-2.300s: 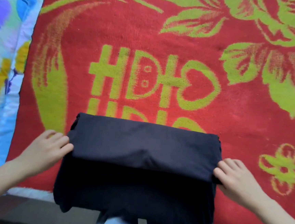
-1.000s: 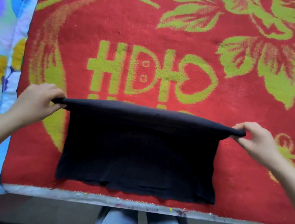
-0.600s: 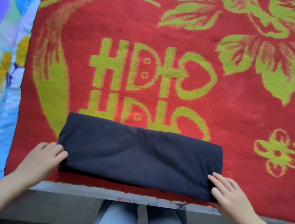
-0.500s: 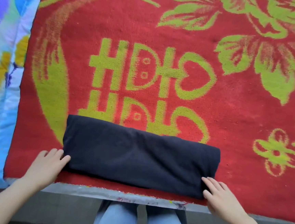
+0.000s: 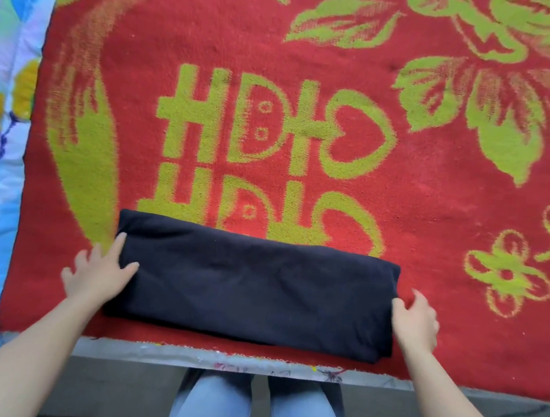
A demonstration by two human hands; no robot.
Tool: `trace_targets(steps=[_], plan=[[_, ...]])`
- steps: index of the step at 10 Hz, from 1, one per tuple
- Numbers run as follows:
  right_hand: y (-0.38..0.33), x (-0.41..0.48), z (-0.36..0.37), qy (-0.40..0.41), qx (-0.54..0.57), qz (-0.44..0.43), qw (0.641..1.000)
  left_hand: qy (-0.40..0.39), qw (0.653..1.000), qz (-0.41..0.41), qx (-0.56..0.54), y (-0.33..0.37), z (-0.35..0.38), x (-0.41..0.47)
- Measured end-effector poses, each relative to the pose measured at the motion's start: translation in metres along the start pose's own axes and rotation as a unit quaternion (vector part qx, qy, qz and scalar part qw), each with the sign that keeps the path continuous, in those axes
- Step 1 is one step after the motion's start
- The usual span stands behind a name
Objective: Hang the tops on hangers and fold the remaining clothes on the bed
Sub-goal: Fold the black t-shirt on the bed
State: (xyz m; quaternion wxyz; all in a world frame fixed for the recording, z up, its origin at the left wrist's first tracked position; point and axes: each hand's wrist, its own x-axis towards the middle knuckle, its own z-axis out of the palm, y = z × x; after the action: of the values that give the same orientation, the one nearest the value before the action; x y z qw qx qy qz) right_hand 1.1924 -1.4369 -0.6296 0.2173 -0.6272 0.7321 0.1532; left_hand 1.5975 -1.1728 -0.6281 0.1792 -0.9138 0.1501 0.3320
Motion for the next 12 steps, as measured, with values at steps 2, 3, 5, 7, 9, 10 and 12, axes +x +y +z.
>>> trace_targets(steps=[2,3,5,7,9,10,12], plan=[[0.013,-0.018,0.000,-0.048,0.175,0.040,0.983,0.202,0.975,0.036,-0.087,0.005,0.024,-0.029],[0.008,-0.032,0.017,-0.104,0.244,0.070,0.962,0.252,0.945,0.206,-0.040,0.034,0.048,-0.064],[-0.005,-0.026,-0.001,-0.171,0.338,0.148,0.913,0.176,0.892,0.414,0.047,0.088,0.113,-0.120],[-0.035,-0.058,-0.052,-0.177,0.429,0.065,0.883,0.109,0.889,0.441,0.057,0.094,0.117,-0.117],[-0.120,-0.147,-0.070,-0.094,0.389,-0.123,0.908,0.087,0.901,0.424,0.037,0.086,0.116,-0.126],[-0.185,-0.197,-0.040,-0.098,0.265,-0.266,0.922,0.044,0.905,0.424,0.019,0.071,0.102,-0.147],[-0.254,-0.242,0.049,-0.300,0.005,-0.433,0.850,0.095,0.942,0.322,0.012,0.029,0.123,-0.139]])
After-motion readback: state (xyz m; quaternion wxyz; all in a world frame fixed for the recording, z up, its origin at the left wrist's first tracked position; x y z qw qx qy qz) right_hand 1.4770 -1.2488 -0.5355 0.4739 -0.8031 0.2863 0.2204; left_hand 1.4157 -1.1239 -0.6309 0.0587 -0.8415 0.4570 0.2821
